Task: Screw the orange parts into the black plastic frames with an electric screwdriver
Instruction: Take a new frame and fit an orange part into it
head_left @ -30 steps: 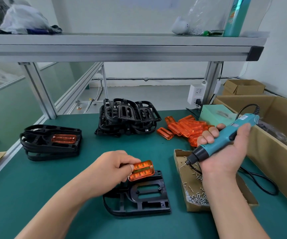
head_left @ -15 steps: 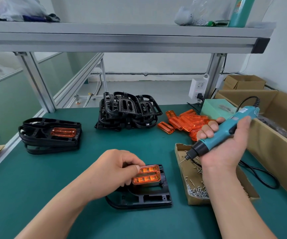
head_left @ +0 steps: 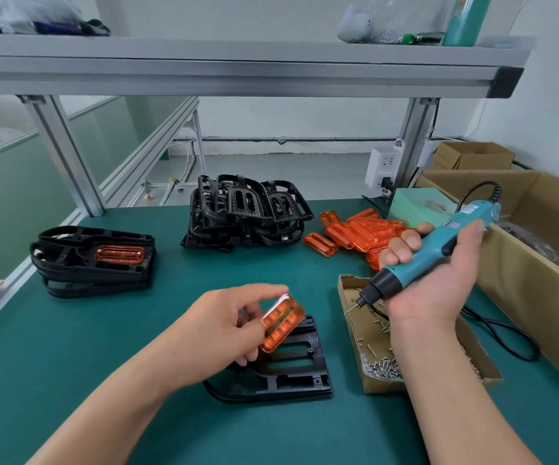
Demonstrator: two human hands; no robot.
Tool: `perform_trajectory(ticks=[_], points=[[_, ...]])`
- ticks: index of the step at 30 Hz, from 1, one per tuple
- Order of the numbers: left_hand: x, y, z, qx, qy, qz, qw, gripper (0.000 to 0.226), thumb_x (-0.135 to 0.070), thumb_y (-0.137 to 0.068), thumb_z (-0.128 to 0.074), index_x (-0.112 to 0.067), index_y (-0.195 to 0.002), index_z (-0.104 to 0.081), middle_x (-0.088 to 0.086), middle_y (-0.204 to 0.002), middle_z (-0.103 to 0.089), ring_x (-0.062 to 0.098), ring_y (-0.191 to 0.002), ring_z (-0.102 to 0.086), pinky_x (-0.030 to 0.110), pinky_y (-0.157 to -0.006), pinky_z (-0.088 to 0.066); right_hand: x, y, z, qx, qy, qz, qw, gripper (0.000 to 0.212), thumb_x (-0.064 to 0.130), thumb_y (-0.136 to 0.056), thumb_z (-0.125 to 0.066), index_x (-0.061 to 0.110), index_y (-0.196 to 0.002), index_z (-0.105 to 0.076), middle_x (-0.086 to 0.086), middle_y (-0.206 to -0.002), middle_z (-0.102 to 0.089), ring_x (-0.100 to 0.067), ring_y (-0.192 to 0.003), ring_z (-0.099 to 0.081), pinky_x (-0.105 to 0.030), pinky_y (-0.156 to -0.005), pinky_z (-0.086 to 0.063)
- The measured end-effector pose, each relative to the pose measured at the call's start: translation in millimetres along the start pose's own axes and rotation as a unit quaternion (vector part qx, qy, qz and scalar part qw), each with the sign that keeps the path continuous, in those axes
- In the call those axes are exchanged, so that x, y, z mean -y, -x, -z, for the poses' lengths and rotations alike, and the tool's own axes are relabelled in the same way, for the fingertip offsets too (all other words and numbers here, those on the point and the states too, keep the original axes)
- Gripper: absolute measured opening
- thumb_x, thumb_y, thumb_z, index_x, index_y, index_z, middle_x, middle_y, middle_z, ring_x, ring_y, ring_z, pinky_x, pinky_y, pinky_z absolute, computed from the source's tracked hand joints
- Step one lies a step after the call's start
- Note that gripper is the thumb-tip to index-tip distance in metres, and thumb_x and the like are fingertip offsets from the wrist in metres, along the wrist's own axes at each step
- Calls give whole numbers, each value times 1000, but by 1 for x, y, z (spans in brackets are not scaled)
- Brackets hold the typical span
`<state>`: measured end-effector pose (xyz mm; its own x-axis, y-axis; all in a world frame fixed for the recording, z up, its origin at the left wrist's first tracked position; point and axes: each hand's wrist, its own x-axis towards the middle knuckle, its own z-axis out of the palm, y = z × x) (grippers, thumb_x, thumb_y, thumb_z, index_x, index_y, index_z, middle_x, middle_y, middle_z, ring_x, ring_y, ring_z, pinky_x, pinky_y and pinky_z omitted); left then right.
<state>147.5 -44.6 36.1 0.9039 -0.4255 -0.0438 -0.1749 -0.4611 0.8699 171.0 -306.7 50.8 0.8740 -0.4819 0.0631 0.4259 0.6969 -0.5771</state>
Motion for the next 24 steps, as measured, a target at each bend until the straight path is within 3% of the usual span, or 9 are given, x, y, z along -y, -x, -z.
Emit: perform_trajectory(ticks=[2,4,9,13,16,20,24], points=[[-3,1,0,7,8,-12,1000,76,-18,-82,-48,-71,-137,-47,-8,-85,-72,17,-67,-75,27,-70,-63,0,-5,5,-7,13,8,1000,55,70,-101,-53,30,-72,-78,7,-73,-63,-11,-67,-57,-33,-72,-43],[-5,2,1,19,-1,-8,1000,79,-19,-82,-45,-73,-140,-41,-5,-80,-77,18,-68,-77,25,-73,-63,-1,-7,7,-19,17,7,1000,52,72,-97,-58,30,-74,-79,7,-75,-64,-12,-68,-59,-35,-73,-44],[-4,0,-6,-39,-6,-2,999,41,-30,-93,-53,-54,-123,-67,-1,-83,-77,18,-72,-75,35,-72,-64,-1,-11,10,-14,10,0,1000,51,73,-96,-60,29,-76,-77,5,-74,-62,-13,-66,-56,-35,-69,-45],[-3,-2,-10,-94,-43,-9,995,27,-30,-87,-55,-39,-104,-73,-7,-74,-73,7,-58,-60,30,-58,-55,2,-13,6,19,-44,-24,999,54,68,-102,-51,18,-88,-62,1,-75,-49,-13,-59,-45,-26,-55,-42],[-5,-4,-14,-102,-25,-7,994,33,-30,-82,-55,-43,-107,-72,-6,-79,-74,9,-61,-67,25,-60,-58,4,-12,5,20,-49,-26,998,54,67,-104,-49,17,-89,-59,0,-75,-47,-13,-59,-43,-25,-55,-40],[-7,-4,-21,-77,15,-21,997,69,-6,-93,-50,-63,-129,-61,-4,-92,-67,18,-75,-75,28,-71,-64,4,-11,5,23,-52,-28,998,53,67,-104,-50,16,-90,-59,0,-76,-47,-13,-60,-43,-26,-55,-40],[-10,-2,-27,-69,-1,-20,997,58,-16,-90,-45,-61,-121,-67,-7,-94,-63,14,-76,-76,26,-70,-63,2,-14,7,28,-51,-27,998,54,67,-104,-50,16,-89,-60,0,-75,-48,-13,-59,-44,-26,-55,-41]])
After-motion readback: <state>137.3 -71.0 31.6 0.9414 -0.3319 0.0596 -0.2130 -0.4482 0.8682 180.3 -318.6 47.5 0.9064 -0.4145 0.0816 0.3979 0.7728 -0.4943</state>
